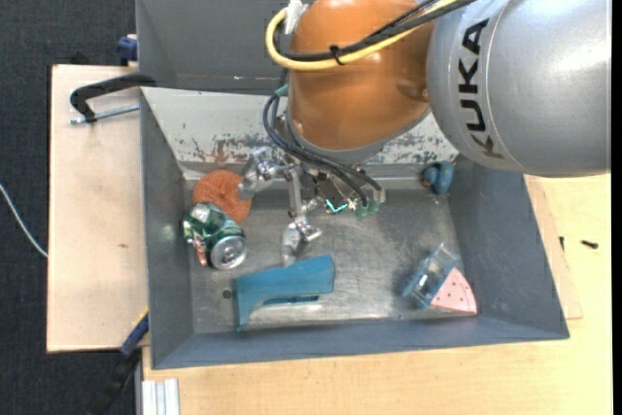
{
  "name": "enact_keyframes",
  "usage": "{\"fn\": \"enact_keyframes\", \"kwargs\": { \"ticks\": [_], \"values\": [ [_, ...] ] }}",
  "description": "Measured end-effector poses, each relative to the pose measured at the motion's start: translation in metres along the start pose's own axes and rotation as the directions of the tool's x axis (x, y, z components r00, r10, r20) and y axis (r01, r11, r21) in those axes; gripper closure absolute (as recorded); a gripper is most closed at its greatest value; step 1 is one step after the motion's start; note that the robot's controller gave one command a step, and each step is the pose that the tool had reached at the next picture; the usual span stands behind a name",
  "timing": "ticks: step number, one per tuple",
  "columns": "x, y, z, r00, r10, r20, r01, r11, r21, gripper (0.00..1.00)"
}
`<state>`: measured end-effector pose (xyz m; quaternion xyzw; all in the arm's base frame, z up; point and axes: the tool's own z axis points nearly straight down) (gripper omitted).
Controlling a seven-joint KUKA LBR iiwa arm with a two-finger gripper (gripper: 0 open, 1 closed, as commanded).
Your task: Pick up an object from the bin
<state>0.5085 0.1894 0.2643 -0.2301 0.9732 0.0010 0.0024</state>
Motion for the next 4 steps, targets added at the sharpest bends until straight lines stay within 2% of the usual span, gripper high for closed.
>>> {"fn": "enact_keyframes", "kwargs": {
  "ticks": [1, 2, 3, 4],
  "values": [
    [0.000, 0.000, 0.000, 1.000, 0.000, 0.000, 0.000, 1.000, 0.000, 0.00],
    [-0.002, 0.013, 0.037, 0.996, -0.089, 0.001, 0.089, 0.996, 0.002, 0.00],
    [0.006, 0.008, 0.099, 1.000, -0.030, 0.000, 0.030, 1.000, 0.000, 0.00],
    [-0.006, 0.002, 0.125, 0.997, -0.080, 0.006, 0.080, 0.997, 0.001, 0.00]
  ]
}}
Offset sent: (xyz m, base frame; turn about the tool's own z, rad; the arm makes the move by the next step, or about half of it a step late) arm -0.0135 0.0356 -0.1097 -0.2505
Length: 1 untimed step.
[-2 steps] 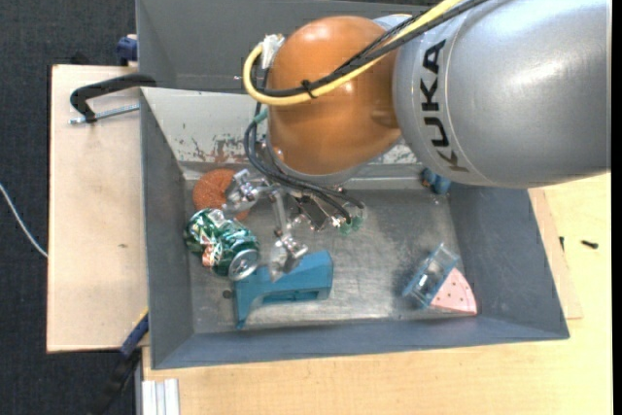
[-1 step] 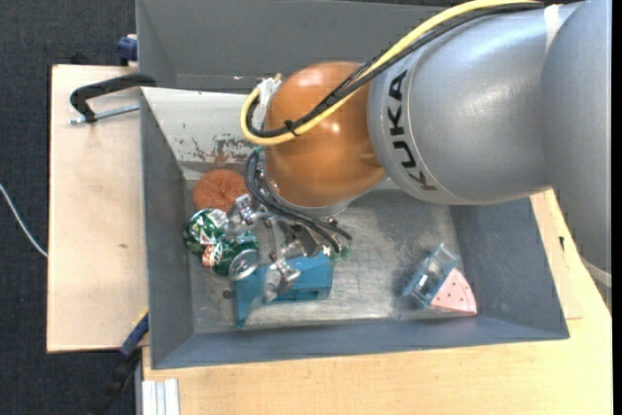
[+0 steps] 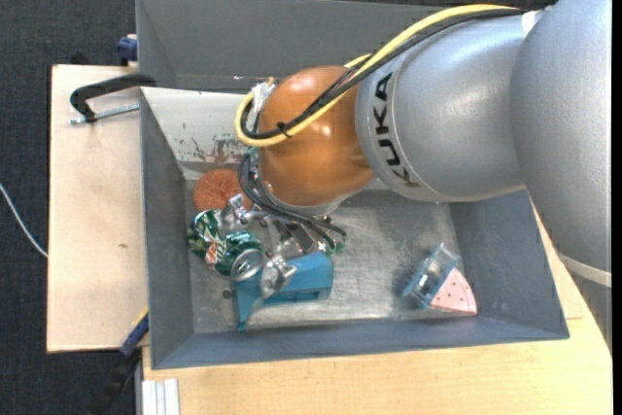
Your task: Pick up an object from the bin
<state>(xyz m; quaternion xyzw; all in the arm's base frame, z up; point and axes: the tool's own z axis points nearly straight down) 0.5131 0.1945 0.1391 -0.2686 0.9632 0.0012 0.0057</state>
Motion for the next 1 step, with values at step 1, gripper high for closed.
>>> {"fn": "enact_keyframes", "kwargs": {
  "ticks": [1],
  "values": [
    [0.0036, -0.0017, 0.0161, 0.979, -0.204, 0.003, 0.204, 0.979, 0.000, 1.00]
  ]
}}
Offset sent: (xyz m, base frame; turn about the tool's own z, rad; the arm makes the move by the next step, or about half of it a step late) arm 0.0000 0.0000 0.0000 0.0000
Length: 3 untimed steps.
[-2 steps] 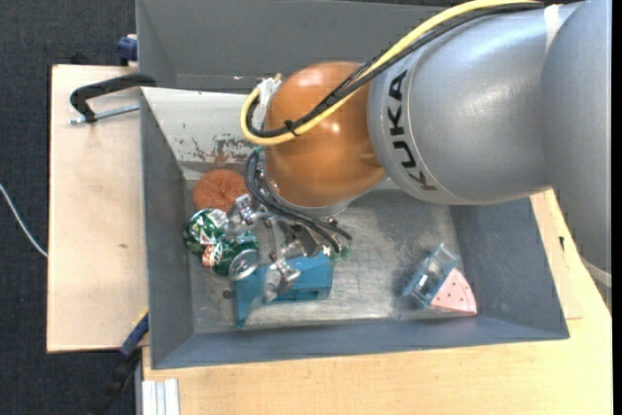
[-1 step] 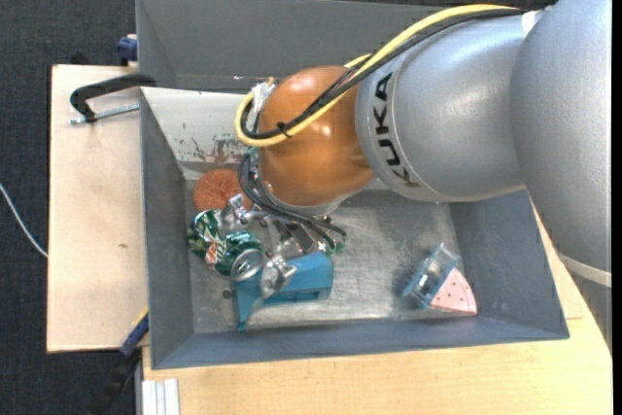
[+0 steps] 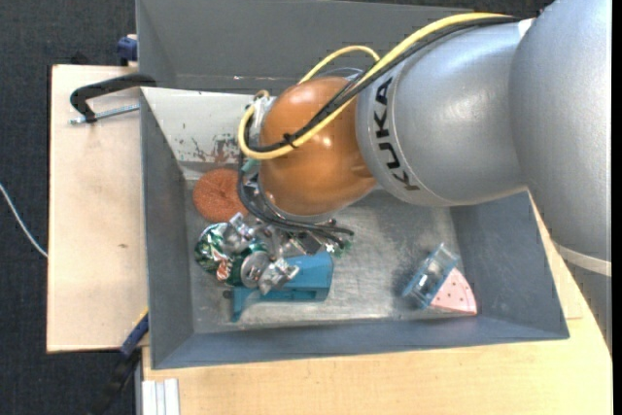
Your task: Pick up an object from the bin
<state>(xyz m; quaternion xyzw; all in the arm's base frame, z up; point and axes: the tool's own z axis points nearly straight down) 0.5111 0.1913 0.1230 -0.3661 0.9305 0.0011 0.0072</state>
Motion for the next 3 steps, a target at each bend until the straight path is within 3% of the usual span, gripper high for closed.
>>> {"fn": "enact_keyframes", "kwargs": {
  "ticks": [3],
  "values": [
    [-0.0001, 0.0001, 0.0000, 1.000, 0.000, 0.000, 0.000, 1.000, -0.001, 1.00]
  ]
}}
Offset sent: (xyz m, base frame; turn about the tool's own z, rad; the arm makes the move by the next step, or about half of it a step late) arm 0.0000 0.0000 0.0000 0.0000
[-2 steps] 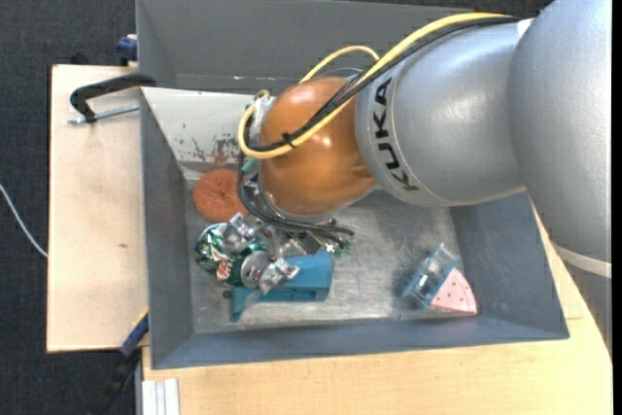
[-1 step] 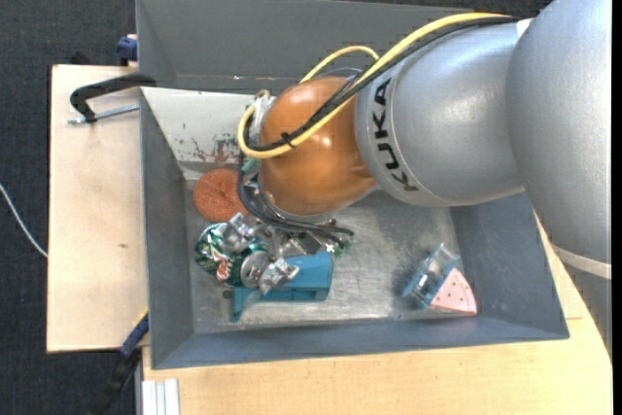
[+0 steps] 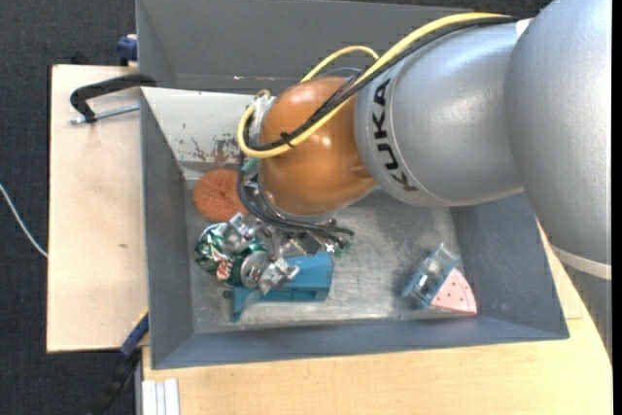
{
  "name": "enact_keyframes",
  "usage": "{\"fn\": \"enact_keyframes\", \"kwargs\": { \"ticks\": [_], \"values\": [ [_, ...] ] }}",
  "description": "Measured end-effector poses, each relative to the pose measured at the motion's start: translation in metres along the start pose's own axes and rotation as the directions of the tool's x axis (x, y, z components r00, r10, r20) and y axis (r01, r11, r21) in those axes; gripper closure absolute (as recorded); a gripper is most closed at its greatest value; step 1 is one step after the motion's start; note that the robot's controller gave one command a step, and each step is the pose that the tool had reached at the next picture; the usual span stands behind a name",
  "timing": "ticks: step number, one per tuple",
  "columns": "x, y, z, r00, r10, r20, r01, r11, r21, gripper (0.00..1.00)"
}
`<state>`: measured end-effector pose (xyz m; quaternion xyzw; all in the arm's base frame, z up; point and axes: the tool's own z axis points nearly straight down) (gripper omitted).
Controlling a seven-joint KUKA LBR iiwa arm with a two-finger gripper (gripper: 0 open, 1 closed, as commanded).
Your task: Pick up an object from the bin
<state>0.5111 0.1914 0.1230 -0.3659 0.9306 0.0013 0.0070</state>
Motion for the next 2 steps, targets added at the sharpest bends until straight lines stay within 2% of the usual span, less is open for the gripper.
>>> {"fn": "enact_keyframes", "kwargs": {
  "ticks": [1, 2],
  "values": [
    [0.0000, 0.0000, 0.0000, 1.000, 0.000, 0.000, 0.000, 1.000, 0.000, 1.00],
    [-0.0052, 0.0013, 0.0031, 0.985, -0.175, 0.004, 0.175, 0.985, -0.004, 1.00]
  ]
}}
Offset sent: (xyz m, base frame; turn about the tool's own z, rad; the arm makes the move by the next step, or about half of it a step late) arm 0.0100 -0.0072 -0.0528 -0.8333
